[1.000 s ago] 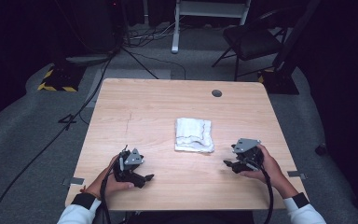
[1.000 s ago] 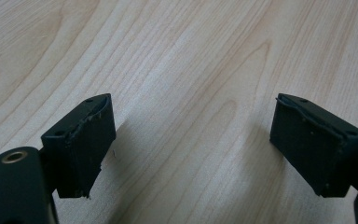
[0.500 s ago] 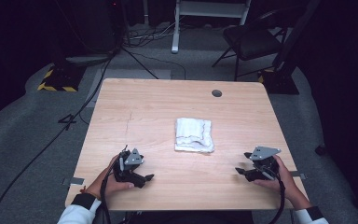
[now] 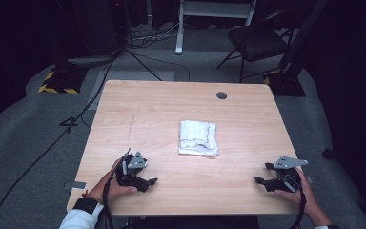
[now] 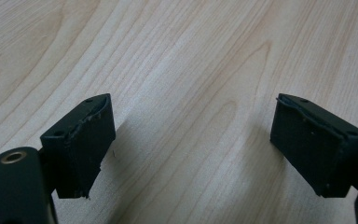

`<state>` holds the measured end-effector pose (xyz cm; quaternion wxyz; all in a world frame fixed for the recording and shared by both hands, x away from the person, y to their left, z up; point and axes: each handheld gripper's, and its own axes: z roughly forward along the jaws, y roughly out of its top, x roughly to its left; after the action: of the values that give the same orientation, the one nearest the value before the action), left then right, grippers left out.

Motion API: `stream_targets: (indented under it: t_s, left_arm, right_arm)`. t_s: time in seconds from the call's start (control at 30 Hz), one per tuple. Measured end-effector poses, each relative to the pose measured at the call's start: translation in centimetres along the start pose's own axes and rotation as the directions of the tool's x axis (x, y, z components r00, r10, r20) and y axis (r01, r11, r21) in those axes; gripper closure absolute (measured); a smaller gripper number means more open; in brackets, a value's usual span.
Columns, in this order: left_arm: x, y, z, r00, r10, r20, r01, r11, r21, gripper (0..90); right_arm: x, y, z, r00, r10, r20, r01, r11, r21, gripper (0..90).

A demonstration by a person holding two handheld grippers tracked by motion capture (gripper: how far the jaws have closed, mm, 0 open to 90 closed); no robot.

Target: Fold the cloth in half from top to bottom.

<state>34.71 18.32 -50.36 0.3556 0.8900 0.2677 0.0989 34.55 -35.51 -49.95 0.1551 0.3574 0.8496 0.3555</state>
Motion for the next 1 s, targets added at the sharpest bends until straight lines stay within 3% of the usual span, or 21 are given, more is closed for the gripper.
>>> stream_targets:
  t_s: [0.13,1.0]
  left_arm:
    - [0.01,0.0,0.0,1.0,0.002,0.0,-0.002,1.0,0.0,14.0]
    - [-0.1,-0.02,0.0,0.9999,-0.007,-0.009,0.007,1.0,-0.002,14.2]
  right_arm:
    - [-0.38,-0.75,-0.21,0.9995,0.027,0.017,-0.027,0.999,-0.041,22.3]
    - [-0.41,-0.74,-0.15,0.999,0.032,0.031,-0.031,0.999,-0.038,19.3]
